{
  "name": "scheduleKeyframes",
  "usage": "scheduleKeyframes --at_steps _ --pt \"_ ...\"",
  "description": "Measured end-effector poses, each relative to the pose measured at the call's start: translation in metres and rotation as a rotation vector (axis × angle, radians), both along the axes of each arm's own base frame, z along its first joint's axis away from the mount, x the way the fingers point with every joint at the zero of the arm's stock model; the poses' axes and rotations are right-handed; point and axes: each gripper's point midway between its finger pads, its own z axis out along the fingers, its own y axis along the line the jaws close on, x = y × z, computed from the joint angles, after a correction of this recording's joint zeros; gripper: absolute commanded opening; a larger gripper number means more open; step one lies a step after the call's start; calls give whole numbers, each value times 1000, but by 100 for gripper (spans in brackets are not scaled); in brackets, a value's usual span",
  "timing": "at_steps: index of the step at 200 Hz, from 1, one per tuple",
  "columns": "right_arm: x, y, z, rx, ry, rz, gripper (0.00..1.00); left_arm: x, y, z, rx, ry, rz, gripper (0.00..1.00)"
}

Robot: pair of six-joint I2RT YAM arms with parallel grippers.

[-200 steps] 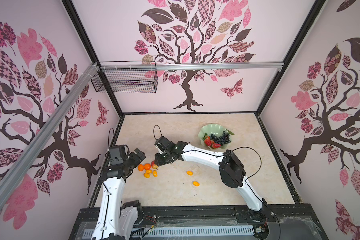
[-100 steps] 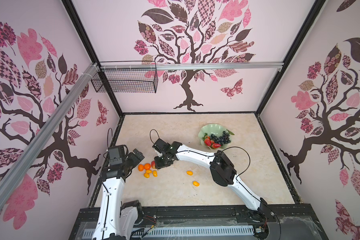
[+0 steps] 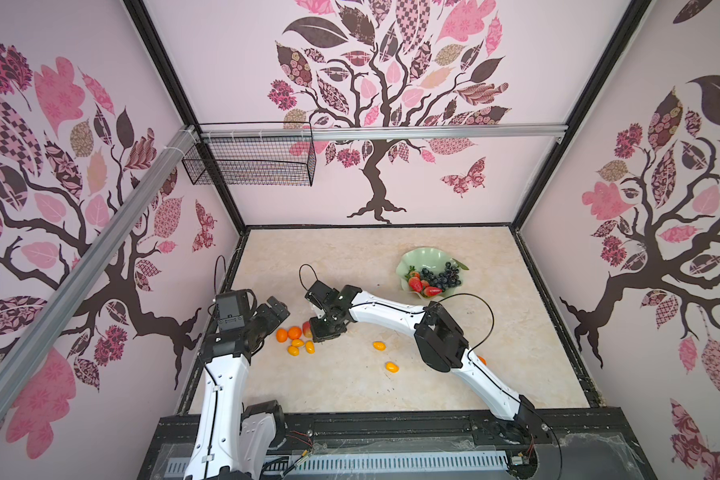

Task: Place and organize the fake fruits in the fruit bowl
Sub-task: 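Lower the right gripper and close it on the red-and-yellow strawberry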

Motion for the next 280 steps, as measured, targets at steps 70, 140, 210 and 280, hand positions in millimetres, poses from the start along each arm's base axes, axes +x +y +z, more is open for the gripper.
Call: scheduleKeyframes --at_steps 70,140,210,280 --pt "2 5 5 30 17 -6 10 2 0 2 1 -11 -4 98" --pt "4 5 2 36 33 -10 20 3 -1 3 -3 -18 -9 98" --pt "1 9 -9 42 60 -6 18 3 -2 3 -7 -19 -14 98" --pt "2 9 -9 41 64 -18 10 3 -3 4 -5 -23 -16 98"
